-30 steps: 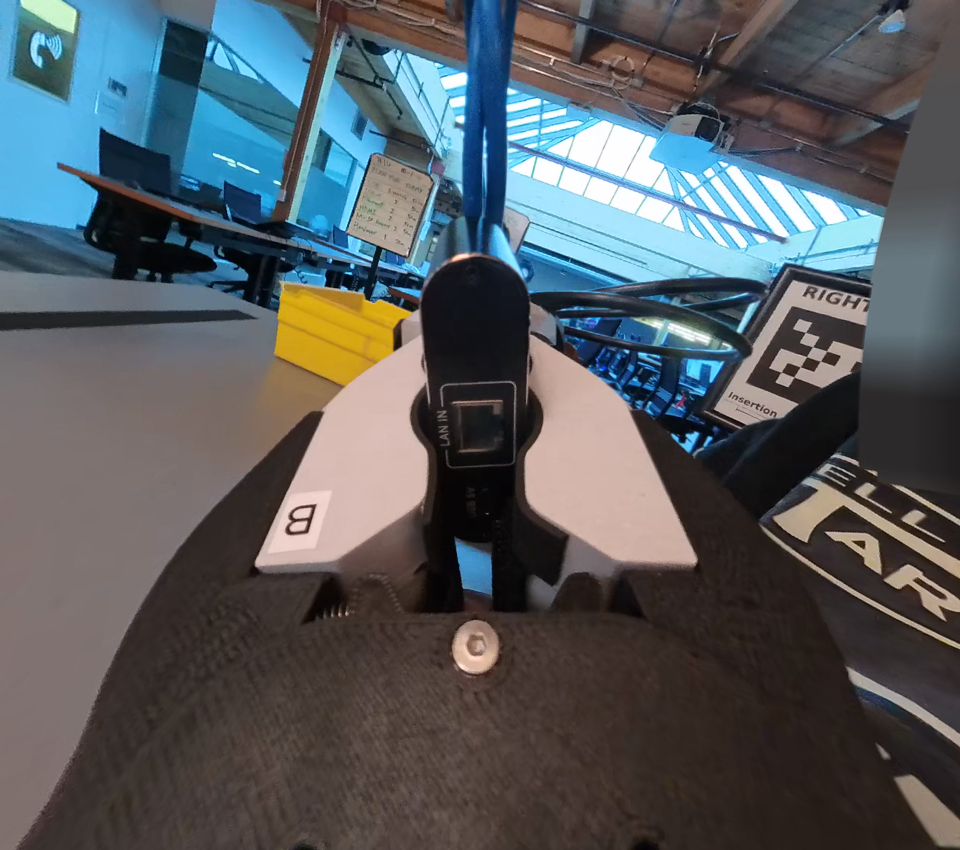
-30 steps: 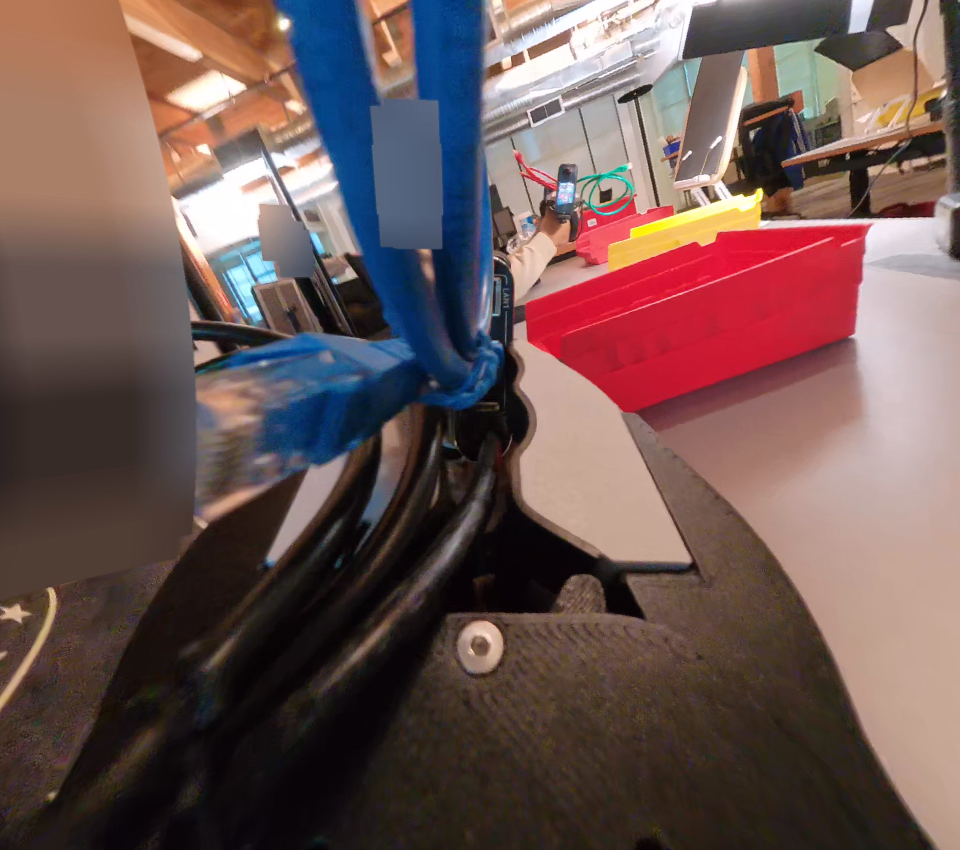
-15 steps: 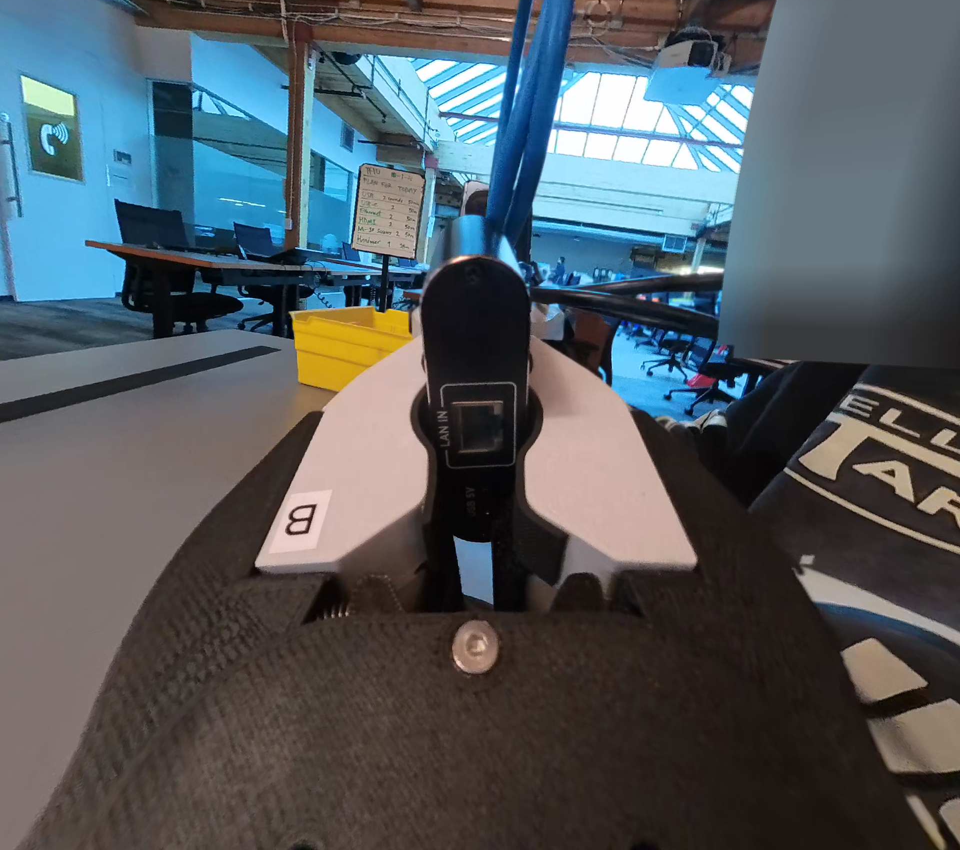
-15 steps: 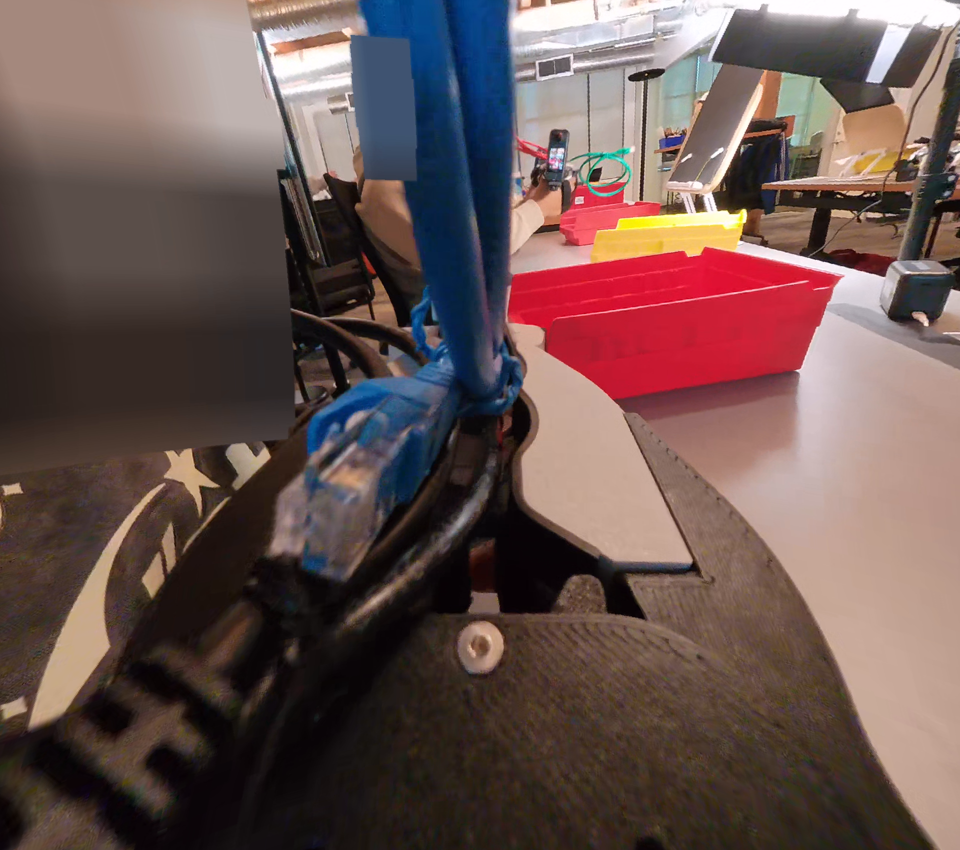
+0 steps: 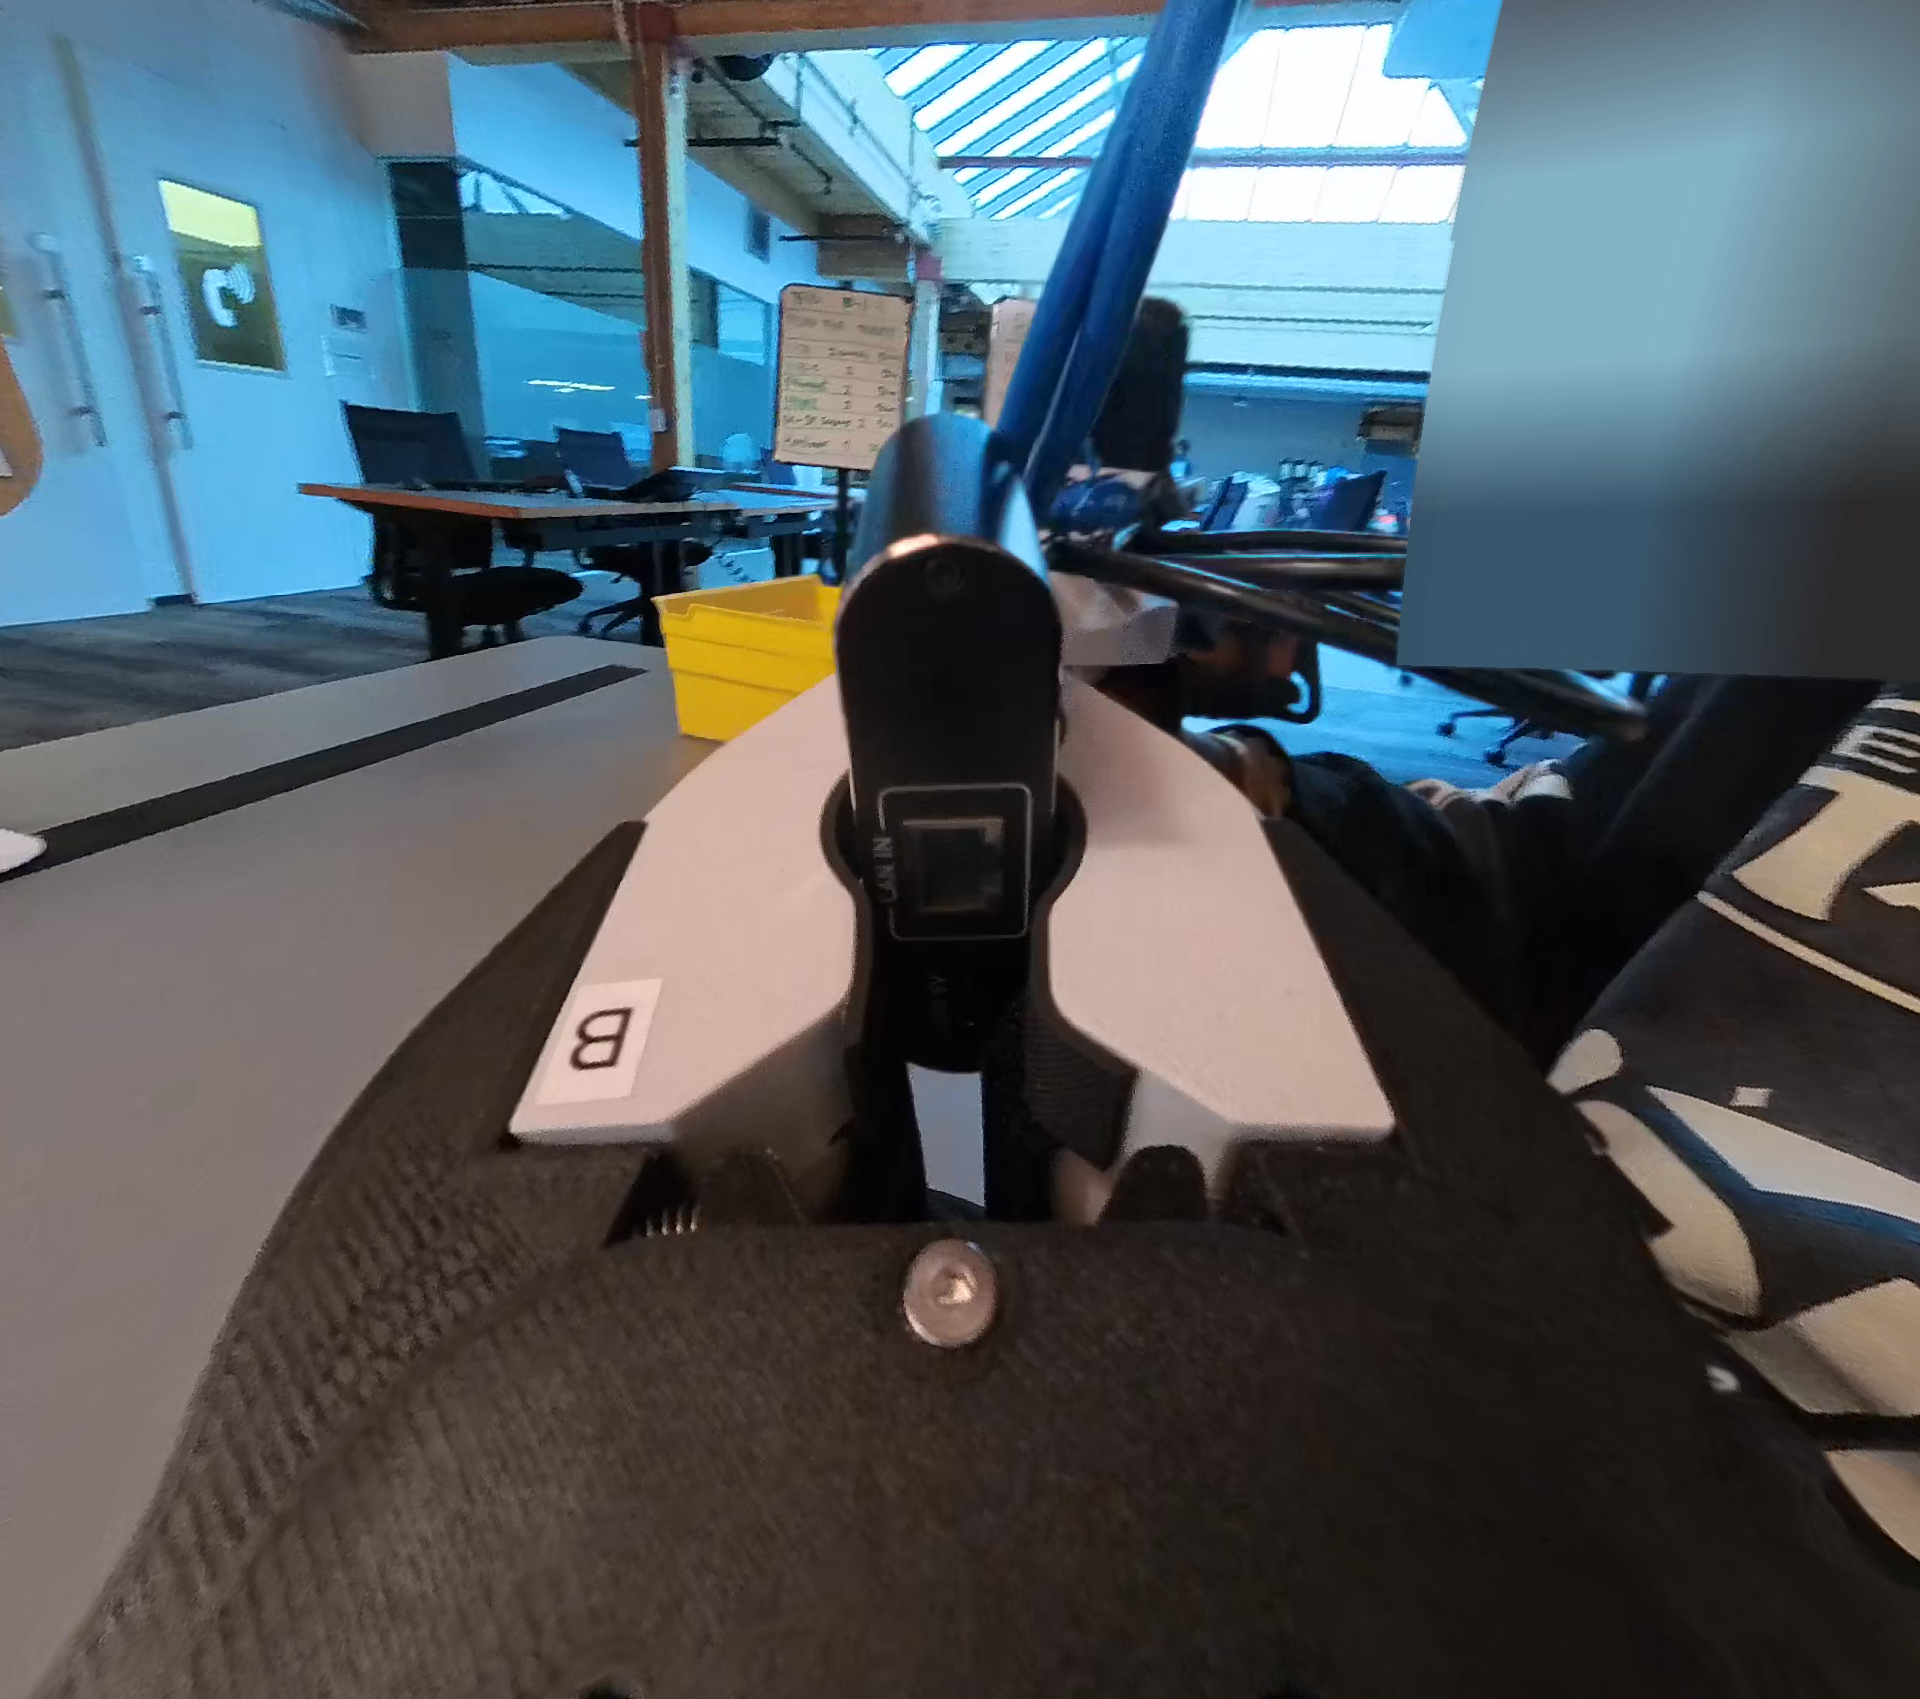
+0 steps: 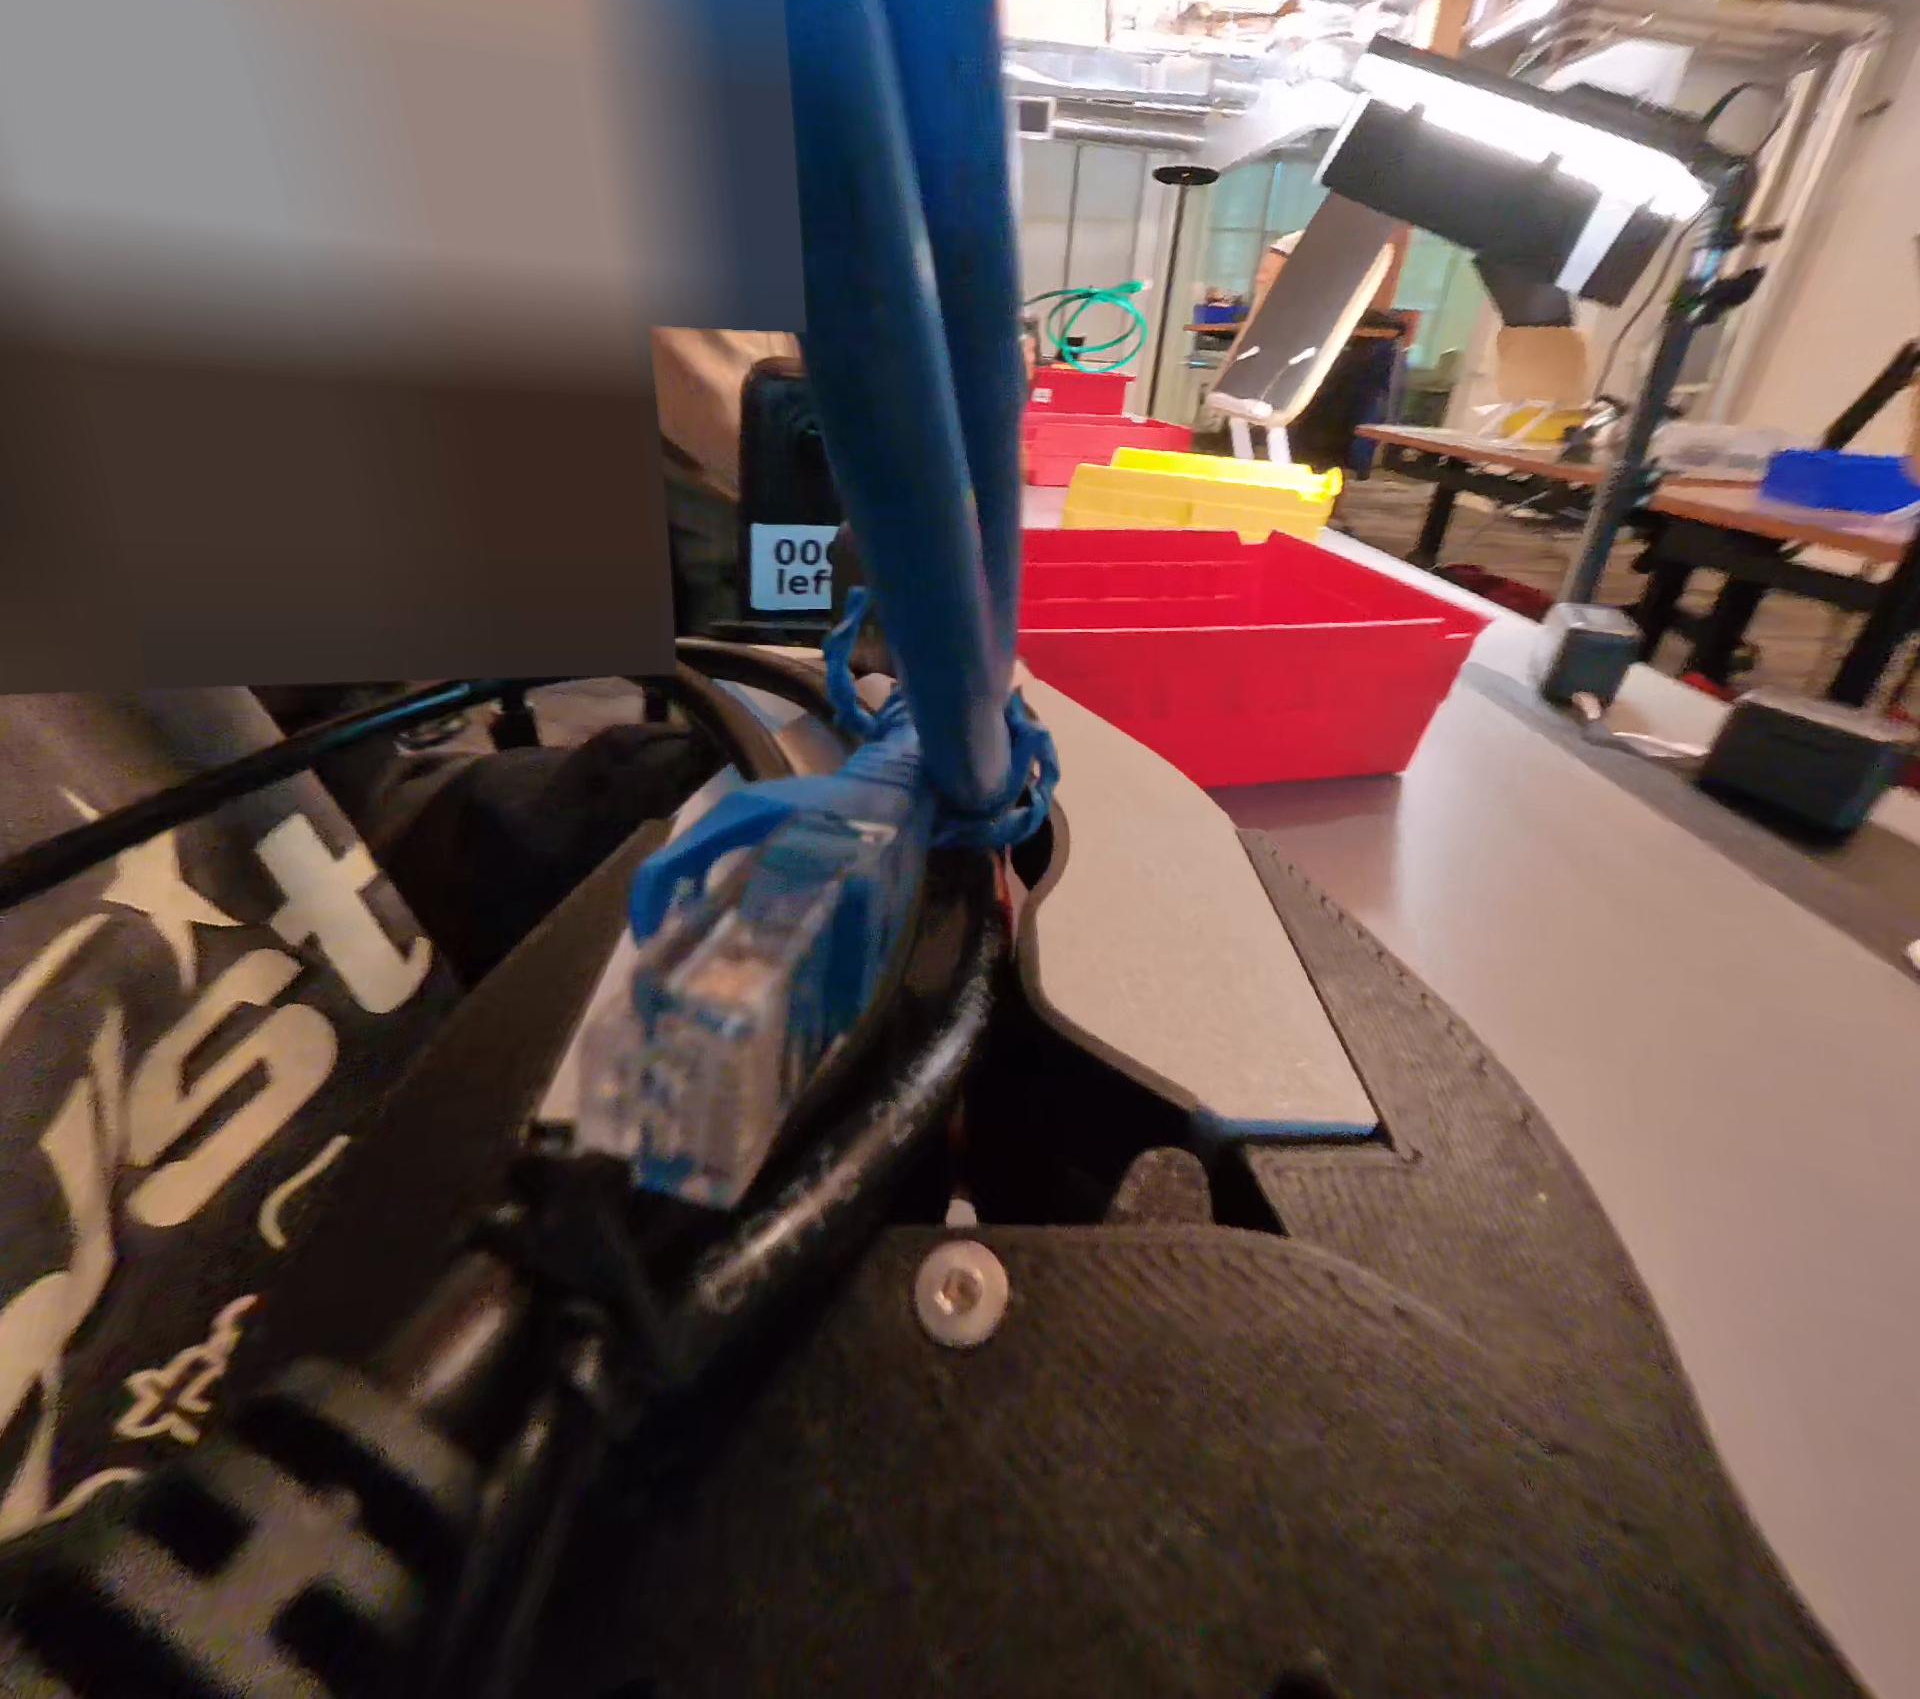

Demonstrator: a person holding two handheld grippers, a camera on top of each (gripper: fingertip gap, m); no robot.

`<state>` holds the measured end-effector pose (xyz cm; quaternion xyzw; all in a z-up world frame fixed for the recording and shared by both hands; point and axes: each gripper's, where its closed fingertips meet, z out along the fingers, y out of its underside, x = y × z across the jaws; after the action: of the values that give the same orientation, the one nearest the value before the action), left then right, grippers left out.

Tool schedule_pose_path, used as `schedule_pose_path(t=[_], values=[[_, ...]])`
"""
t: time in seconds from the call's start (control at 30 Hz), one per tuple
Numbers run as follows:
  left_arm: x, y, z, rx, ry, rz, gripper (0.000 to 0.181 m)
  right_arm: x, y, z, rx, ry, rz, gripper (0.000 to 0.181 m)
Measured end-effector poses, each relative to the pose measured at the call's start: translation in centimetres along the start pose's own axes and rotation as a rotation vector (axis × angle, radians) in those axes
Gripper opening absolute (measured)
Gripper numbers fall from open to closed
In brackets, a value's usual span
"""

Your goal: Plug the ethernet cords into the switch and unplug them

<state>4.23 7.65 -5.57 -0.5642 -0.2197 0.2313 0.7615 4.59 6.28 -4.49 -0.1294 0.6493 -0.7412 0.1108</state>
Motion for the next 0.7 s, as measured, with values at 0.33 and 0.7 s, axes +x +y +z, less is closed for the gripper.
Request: schedule_pose_path(t=[0.33,0.7], values=[[-1.0,0.4,0.3,-0.023,-0.097,0.023,0.027,1.1,0.1,-0.1,-0.008,0.123,-0.1,0.013],[-2.3,0.0,0.0,0.001,-0.196,0.031,0.028,2.2,0.1,0.4,-0.003,0.226,-0.06,0.019]])
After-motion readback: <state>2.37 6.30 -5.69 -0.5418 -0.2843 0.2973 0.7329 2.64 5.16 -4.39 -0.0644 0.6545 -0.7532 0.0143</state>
